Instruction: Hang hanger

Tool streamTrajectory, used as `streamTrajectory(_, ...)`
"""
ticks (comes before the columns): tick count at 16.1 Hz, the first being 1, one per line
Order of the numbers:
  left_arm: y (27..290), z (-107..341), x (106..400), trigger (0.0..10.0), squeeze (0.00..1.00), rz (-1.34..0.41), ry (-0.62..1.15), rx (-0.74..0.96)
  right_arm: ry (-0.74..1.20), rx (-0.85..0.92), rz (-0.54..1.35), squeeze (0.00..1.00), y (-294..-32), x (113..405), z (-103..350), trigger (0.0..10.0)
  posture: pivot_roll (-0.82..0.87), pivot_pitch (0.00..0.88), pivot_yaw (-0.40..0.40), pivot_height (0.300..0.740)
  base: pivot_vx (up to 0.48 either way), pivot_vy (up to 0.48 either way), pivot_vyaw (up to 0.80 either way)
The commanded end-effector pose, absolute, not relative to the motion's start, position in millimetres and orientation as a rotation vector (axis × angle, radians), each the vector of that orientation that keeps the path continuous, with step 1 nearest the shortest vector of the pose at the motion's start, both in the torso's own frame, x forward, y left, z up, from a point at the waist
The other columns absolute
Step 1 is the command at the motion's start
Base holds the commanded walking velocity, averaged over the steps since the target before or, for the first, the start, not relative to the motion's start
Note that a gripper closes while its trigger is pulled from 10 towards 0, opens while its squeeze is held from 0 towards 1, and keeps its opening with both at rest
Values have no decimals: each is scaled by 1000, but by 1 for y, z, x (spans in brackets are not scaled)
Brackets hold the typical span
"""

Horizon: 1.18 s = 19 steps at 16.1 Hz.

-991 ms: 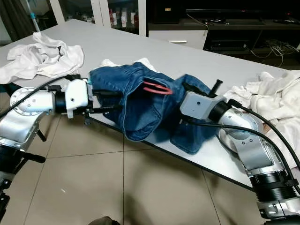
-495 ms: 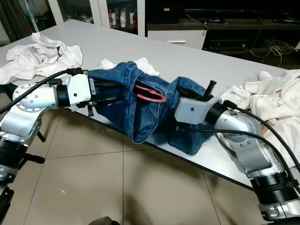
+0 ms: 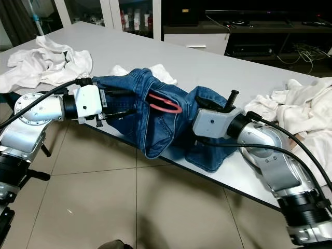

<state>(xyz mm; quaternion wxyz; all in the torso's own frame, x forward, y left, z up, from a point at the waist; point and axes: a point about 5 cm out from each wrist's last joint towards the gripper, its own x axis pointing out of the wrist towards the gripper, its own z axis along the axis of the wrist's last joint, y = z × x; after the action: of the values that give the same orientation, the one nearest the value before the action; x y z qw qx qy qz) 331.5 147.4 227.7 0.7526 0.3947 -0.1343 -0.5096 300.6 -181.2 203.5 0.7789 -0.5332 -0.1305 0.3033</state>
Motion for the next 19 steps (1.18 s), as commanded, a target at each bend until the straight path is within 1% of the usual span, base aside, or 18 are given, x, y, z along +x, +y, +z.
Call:
streamTrajectory(1, 147, 235, 332, 10000, 0, -1095, -323, 884, -286, -1196, 684, 0, -181, 296, 202, 10000, 16, 0, 22, 723, 0, 0, 0)
streamTrajectory(2, 147, 239, 333, 10000, 592, -1085, -348, 874, -282, -1192, 697, 0, -180, 293, 200, 10000, 16, 0, 22, 723, 0, 0, 0)
streamTrajectory(3, 147, 243, 333, 10000, 886, -1073, -367, 872, -286, -1184, 703, 0, -178, 292, 200, 10000, 15, 0, 22, 723, 0, 0, 0)
streamTrajectory(4, 146, 246, 334, 10000, 1000, -1062, -387, 871, -286, -1183, 703, 0, -178, 291, 200, 10000, 13, 0, 23, 723, 0, 0, 0)
streamTrajectory(7, 145, 249, 335, 10000, 1000, -1049, -411, 858, -275, -1179, 703, 0, -179, 291, 199, 10000, 13, 0, 23, 723, 0, 0, 0)
streamTrajectory(8, 146, 244, 336, 10000, 0, -1043, -398, 874, -256, -1146, 722, 0, -178, 290, 198, 10000, 12, 0, 22, 723, 0, 0, 0)
streamTrajectory(9, 146, 241, 336, 10000, 0, -1053, -392, 871, -191, -1125, 766, 0, -179, 287, 190, 10000, 12, 0, 22, 723, 0, 0, 0)
streamTrajectory(11, 144, 241, 332, 10000, 0, -1082, -394, 846, -134, -1107, 790, 0, -182, 286, 183, 10000, 15, 0, 18, 723, 0, 0, 0)
streamTrajectory(14, 136, 239, 325, 10000, 0, -1128, -403, 795, -131, -1060, 702, 0, -188, 300, 192, 10000, 15, 0, 17, 723, 0, 0, 0)
streamTrajectory(16, 133, 246, 318, 10000, 0, -1147, -436, 726, -102, -1061, 672, 0, -194, 307, 196, 10000, 17, 0, 14, 723, 0, 0, 0)
streamTrajectory(19, 133, 255, 311, 10000, 0, -1170, -452, 693, -100, -1030, 668, 0, -196, 313, 208, 10000, 23, 0, 8, 723, 0, 0, 0)
